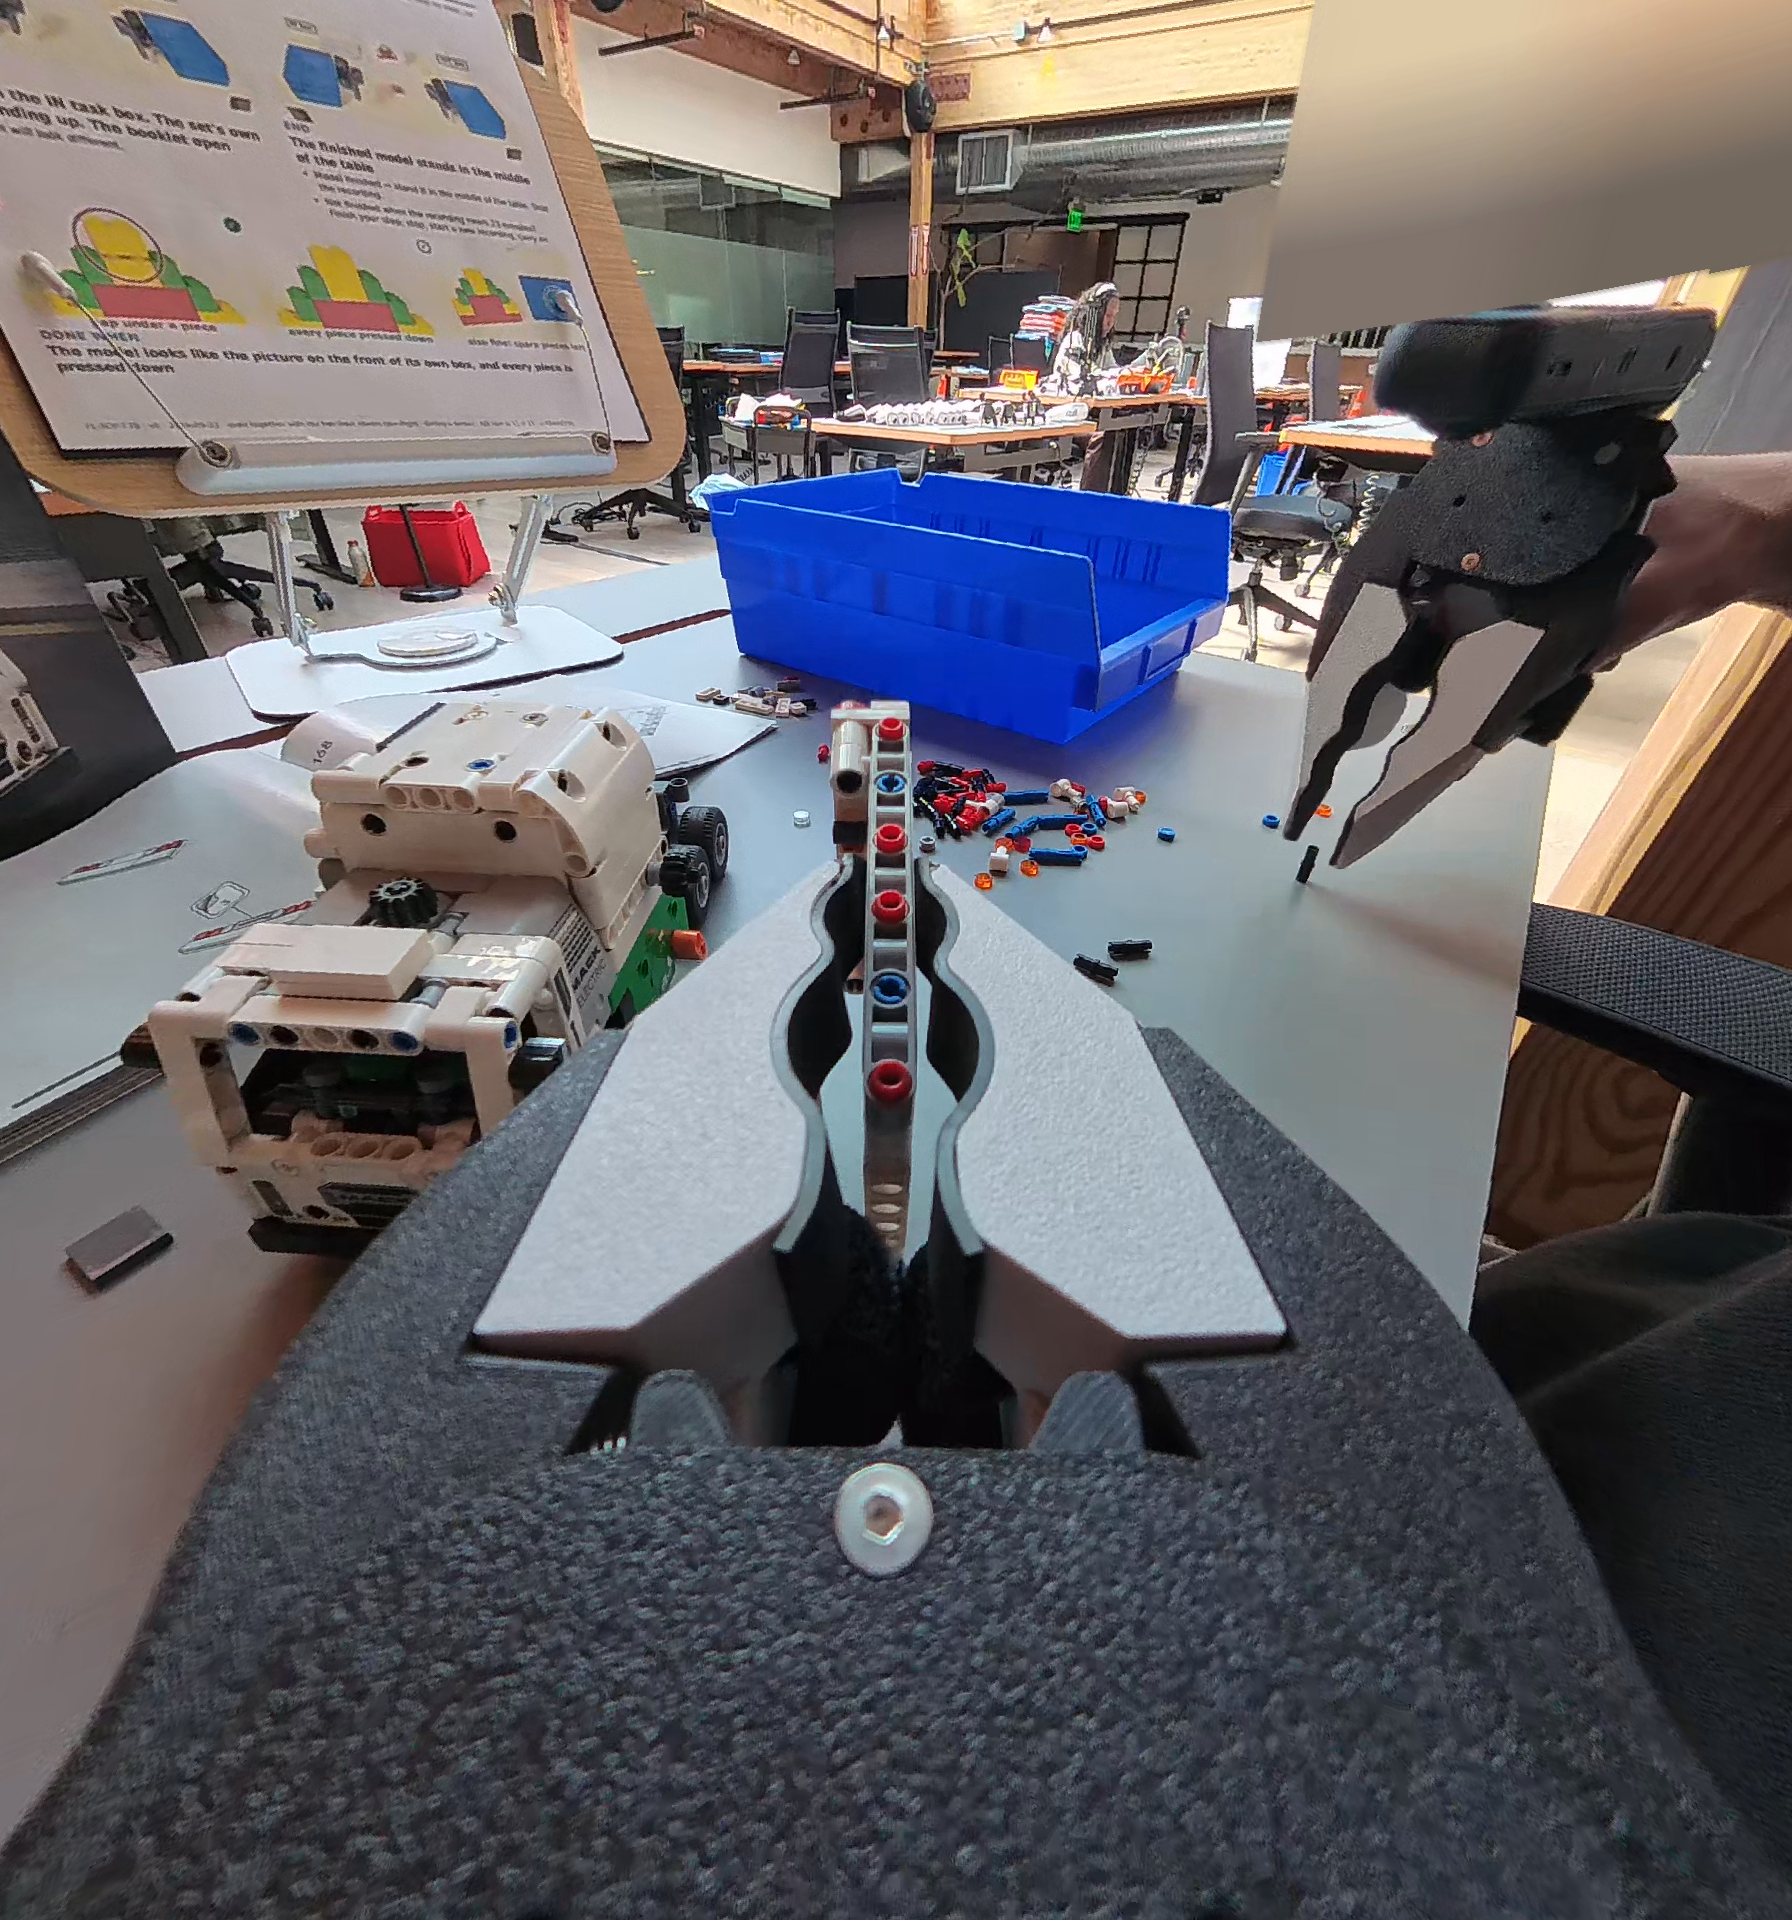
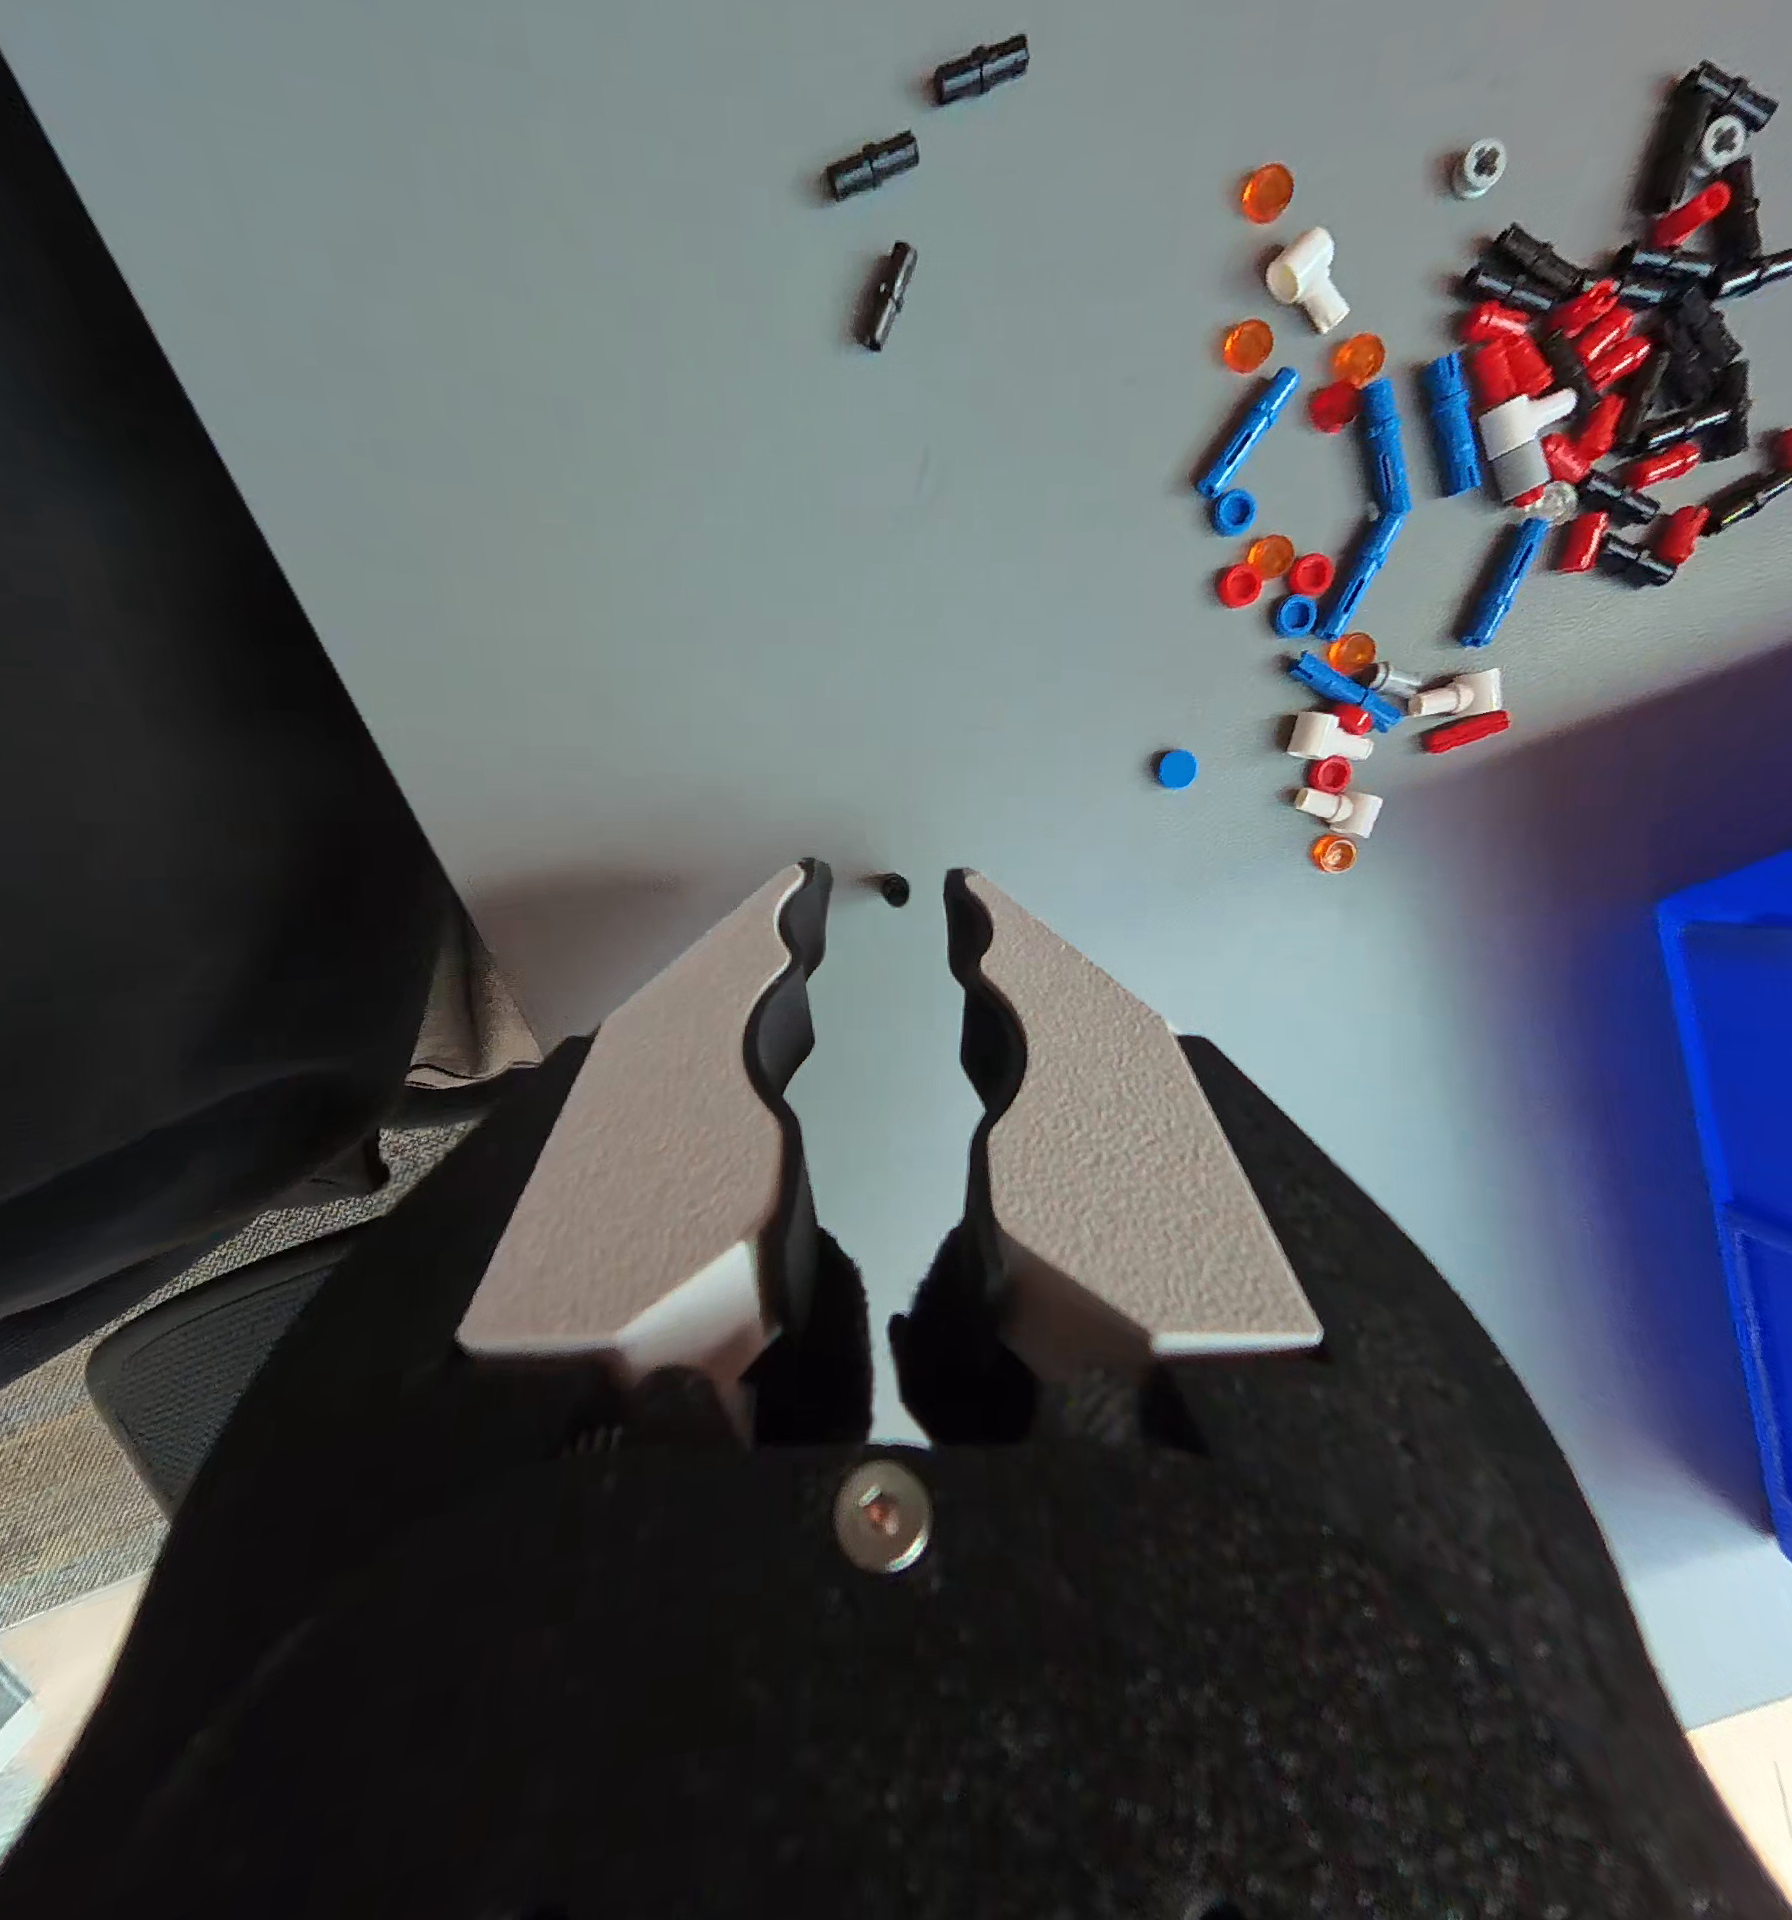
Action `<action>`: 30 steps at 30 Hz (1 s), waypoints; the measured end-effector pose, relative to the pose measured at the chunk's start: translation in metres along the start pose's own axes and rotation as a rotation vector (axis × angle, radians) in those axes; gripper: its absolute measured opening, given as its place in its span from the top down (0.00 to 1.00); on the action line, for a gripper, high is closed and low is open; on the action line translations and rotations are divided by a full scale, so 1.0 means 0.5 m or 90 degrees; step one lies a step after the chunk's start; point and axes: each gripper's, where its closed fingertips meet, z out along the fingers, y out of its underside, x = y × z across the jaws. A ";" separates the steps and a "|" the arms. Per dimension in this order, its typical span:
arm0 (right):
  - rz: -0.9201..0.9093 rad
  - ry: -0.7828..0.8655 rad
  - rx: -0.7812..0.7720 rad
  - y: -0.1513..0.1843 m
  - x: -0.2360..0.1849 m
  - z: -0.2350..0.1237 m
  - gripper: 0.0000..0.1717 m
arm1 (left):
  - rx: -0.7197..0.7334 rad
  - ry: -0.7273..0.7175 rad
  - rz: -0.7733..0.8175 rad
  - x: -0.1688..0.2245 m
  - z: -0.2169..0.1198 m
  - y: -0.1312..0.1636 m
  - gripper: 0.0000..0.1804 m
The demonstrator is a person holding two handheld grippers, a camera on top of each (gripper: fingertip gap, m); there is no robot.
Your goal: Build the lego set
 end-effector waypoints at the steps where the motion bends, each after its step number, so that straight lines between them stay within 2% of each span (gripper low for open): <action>1: 0.000 -0.003 -0.012 0.005 0.002 0.005 0.89 | -0.001 0.000 0.000 0.000 0.000 0.000 0.96; 10: -0.019 -0.017 -0.031 0.007 0.002 0.012 0.95 | 0.001 -0.001 -0.008 -0.003 0.000 0.000 0.97; 22: -0.024 -0.015 -0.047 0.012 0.001 0.020 0.98 | 0.000 0.000 -0.002 -0.001 0.000 0.001 0.96; 26: -0.054 0.022 0.065 -0.069 0.004 -0.011 0.98 | 0.006 -0.001 -0.004 -0.002 -0.003 -0.002 0.96; 30: -0.064 0.041 0.279 -0.198 -0.001 -0.039 0.98 | 0.031 0.027 -0.035 0.003 -0.005 -0.013 0.96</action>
